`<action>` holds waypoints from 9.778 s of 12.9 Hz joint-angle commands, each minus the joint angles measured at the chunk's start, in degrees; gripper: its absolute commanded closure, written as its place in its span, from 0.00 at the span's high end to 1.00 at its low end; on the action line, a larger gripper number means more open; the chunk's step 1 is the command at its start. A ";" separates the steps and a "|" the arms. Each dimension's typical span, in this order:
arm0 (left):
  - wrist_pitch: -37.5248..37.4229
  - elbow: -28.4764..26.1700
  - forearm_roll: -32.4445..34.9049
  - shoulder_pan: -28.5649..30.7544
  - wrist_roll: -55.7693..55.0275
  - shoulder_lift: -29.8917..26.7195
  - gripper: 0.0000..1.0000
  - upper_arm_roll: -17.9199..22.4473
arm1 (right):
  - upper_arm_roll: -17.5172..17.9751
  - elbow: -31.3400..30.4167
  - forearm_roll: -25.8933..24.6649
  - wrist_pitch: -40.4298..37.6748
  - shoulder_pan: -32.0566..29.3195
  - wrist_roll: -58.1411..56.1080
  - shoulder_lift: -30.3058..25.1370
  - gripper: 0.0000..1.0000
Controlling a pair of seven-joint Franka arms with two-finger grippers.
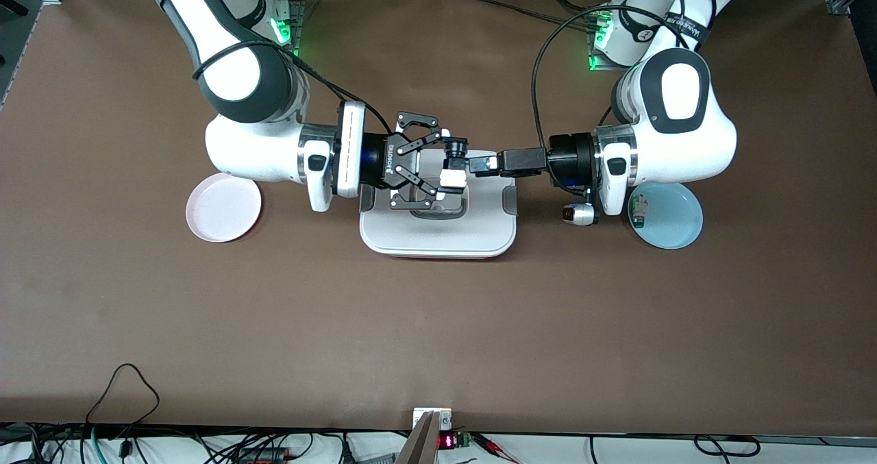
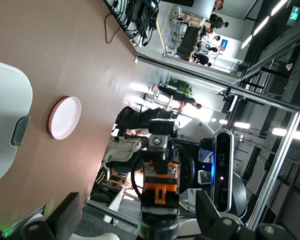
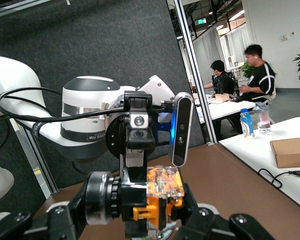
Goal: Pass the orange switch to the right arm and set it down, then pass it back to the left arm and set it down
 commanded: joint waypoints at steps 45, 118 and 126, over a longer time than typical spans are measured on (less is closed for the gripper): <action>-21.21 2.57 57.96 13.09 44.85 5.03 0.10 0.31 | -0.48 -13.08 -12.67 2.72 -13.02 0.54 -5.47 1.00; -38.00 14.70 85.35 -1.65 -9.17 -14.84 1.00 21.91 | -24.91 -2.72 -95.93 -37.71 -13.22 99.51 -24.19 1.00; -38.35 12.51 86.85 2.10 1.08 -16.85 1.00 21.15 | -24.82 -2.72 -96.02 -37.72 -13.13 99.59 -24.19 1.00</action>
